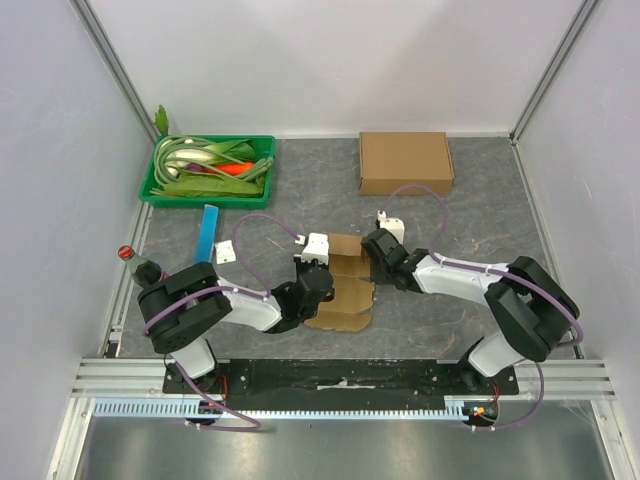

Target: Fold the paper box

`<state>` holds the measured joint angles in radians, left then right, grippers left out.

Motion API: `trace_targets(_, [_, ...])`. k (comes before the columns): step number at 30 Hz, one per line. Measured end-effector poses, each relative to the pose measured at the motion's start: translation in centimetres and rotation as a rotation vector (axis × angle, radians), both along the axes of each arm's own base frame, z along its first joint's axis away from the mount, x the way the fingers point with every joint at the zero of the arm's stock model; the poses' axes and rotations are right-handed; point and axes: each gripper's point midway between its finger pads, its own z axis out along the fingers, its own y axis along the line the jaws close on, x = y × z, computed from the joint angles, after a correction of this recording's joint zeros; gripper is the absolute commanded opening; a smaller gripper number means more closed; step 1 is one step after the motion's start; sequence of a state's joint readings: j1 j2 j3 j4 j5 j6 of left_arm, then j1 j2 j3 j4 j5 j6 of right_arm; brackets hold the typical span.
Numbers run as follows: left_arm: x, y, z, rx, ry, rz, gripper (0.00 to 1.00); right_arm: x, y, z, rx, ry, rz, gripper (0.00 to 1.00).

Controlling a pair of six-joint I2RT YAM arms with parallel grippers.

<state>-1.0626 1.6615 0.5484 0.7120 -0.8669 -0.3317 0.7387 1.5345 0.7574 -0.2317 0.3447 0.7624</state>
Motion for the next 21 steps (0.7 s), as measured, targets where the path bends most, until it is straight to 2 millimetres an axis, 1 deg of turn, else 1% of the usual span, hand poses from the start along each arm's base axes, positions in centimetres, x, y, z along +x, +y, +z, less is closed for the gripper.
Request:
trace_targets(3, [0.0, 0.0, -0.1, -0.004, 0.002, 0.002, 0.02, 0.6, 0.5, 0.1, 0.023, -0.032, 0.007, 0.04])
trace_targets(5, [0.0, 0.3, -0.1, -0.003, 0.001, 0.011, 0.02, 0.8, 1.2, 0.5, 0.072, -0.063, 0.030, 0.04])
trace_targets(8, [-0.1, 0.4, -0.2, -0.005, 0.002, 0.015, 0.02, 1.0, 2.6, 1.8, 0.173, -0.112, 0.062, 0.03])
trace_targets(11, [-0.1, 0.4, -0.3, -0.007, 0.002, 0.016, 0.02, 1.8, 4.6, 3.5, 0.277, -0.169, 0.091, 0.02])
trace_targets(14, [-0.2, 0.3, -0.3, -0.008, 0.003, 0.015, 0.02, 2.4, 6.1, 4.2, 0.348, -0.191, 0.101, 0.01])
trace_targets(15, [-0.2, 0.3, -0.3, -0.007, 0.002, 0.016, 0.02, 2.5, 6.3, 4.1, 0.359, -0.191, 0.098, 0.01])
trace_targets(17, [-0.2, 0.4, -0.3, -0.006, 0.001, 0.020, 0.02, 2.7, 6.7, 3.1, 0.368, -0.175, 0.090, 0.00])
trace_targets(20, [-0.3, 0.4, -0.3, -0.007, 0.001, 0.018, 0.02, 2.2, 6.5, 0.3, 0.344, -0.104, 0.064, 0.00])
trace_targets(21, [-0.3, 0.3, -0.3, -0.006, 0.001, 0.015, 0.02, 1.9, 6.5, -0.2, 0.347, -0.090, 0.061, 0.01])
